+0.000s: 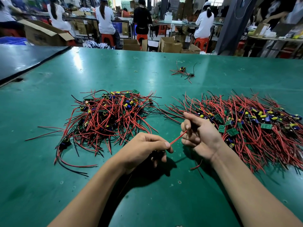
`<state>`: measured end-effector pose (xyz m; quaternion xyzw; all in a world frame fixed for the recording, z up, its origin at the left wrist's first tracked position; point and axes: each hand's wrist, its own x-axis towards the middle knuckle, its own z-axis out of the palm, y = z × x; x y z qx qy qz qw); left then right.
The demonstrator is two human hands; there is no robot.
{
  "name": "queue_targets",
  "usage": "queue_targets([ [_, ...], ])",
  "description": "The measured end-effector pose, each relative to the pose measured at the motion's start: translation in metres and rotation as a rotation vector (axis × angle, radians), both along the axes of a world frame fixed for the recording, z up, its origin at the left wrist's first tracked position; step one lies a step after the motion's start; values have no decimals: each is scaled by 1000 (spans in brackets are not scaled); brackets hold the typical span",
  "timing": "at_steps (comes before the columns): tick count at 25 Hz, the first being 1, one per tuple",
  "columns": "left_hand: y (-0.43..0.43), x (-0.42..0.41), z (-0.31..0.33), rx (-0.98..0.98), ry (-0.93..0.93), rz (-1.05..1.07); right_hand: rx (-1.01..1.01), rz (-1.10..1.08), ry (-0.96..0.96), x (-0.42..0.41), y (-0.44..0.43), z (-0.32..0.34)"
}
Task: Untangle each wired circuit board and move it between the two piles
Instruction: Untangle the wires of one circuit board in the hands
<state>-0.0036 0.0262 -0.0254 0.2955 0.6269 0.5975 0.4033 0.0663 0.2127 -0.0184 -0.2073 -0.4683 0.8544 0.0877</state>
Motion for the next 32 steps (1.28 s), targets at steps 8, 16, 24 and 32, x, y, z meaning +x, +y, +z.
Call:
queue_targets([
  [8,5,3,2,136,-264,229,252,-46,-76,-3,-11,-10],
  [16,3,-10,10,459,-396,405,1277,103,108,4,-46,-21],
  [24,0,-7,7,468,-463,308,381,-4,197,-1,-50,-4],
  [32,-3,0,15,310,-646,131,192,325,156,11,-35,9],
])
